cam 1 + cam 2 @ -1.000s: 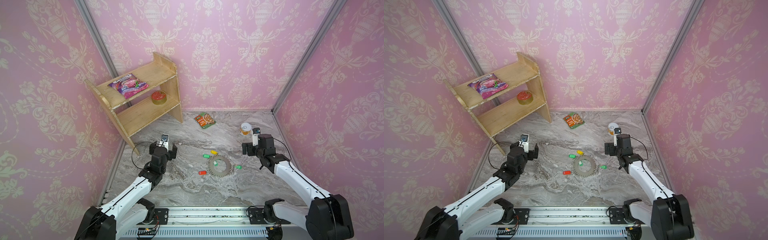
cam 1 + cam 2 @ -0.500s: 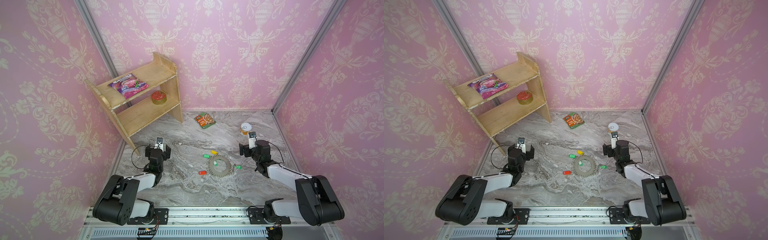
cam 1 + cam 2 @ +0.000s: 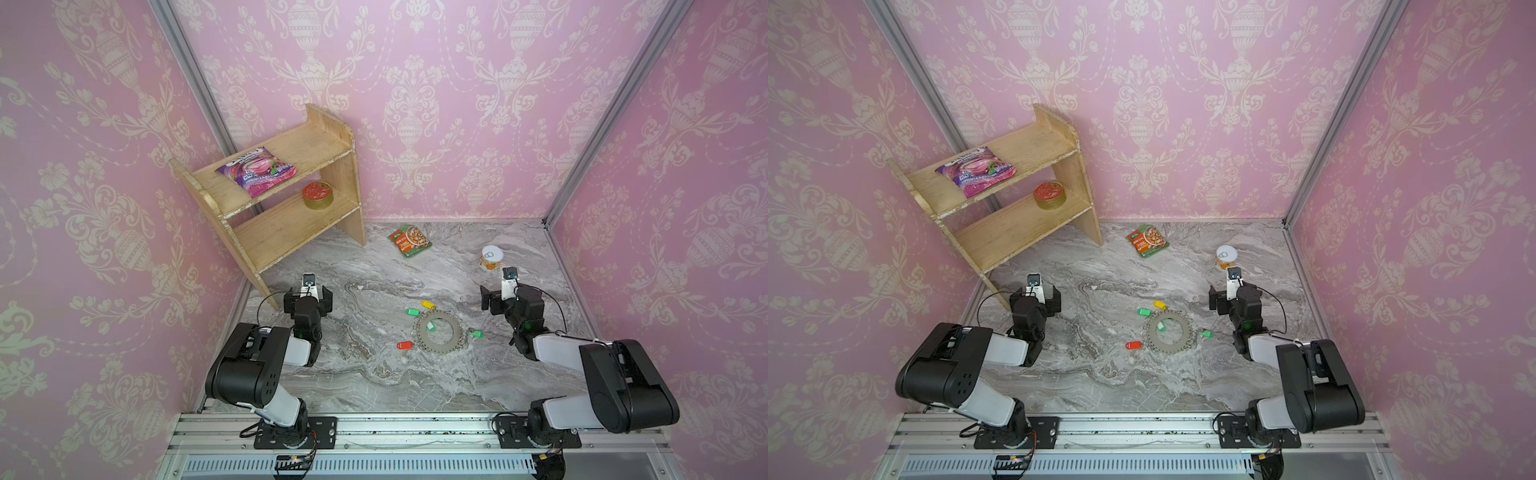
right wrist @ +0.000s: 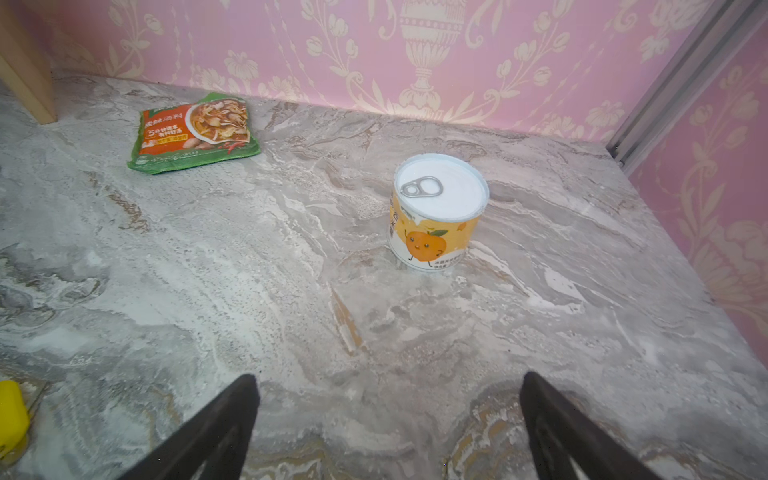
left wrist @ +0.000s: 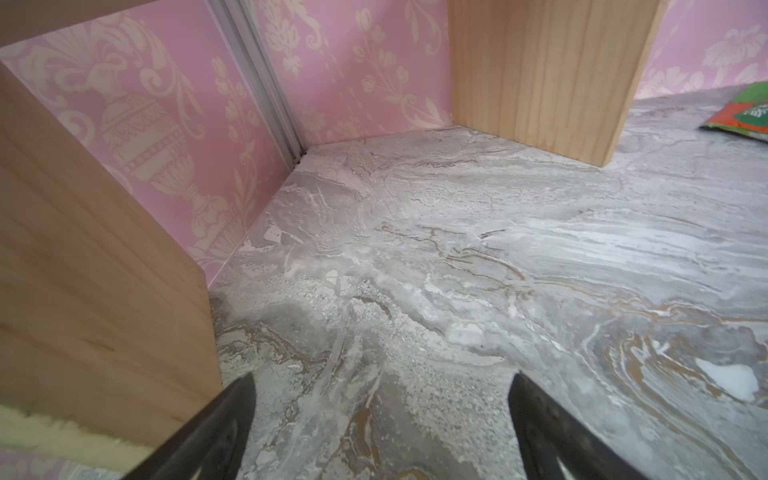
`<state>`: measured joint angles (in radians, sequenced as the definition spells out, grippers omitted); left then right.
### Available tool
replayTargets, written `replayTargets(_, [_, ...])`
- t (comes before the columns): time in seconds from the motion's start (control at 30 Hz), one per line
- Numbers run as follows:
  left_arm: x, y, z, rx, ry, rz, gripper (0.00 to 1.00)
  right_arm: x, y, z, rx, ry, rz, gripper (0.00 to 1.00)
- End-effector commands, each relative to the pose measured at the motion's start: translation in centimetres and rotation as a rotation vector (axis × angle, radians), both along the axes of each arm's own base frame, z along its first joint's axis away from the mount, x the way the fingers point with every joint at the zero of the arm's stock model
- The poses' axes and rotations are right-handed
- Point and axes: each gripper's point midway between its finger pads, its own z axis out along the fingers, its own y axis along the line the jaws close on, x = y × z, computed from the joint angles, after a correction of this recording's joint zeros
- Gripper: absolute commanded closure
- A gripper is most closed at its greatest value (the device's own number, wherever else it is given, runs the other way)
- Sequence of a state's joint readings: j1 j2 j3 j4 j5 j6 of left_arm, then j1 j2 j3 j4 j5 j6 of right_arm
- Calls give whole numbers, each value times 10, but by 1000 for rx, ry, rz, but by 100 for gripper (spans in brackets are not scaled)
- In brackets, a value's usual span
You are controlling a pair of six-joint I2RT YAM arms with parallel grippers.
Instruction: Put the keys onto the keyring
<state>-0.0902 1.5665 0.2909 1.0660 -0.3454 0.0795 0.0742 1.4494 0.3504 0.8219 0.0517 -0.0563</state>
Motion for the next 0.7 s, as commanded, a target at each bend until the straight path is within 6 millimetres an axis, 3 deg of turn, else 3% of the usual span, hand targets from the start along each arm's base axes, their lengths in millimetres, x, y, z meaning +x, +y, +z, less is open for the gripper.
replayTargets(0.0, [2, -1, 1, -60, -34, -19, 4, -1, 0, -2, 32, -28, -3, 0])
replayTargets(0.17, [6, -1, -9, -68, -24, -31, 6, 6, -12, -4, 38, 2, -77, 0])
replayTargets(0.67, [7, -2, -10, -71, -19, -33, 2, 10, -11, -6, 53, 24, -60, 0])
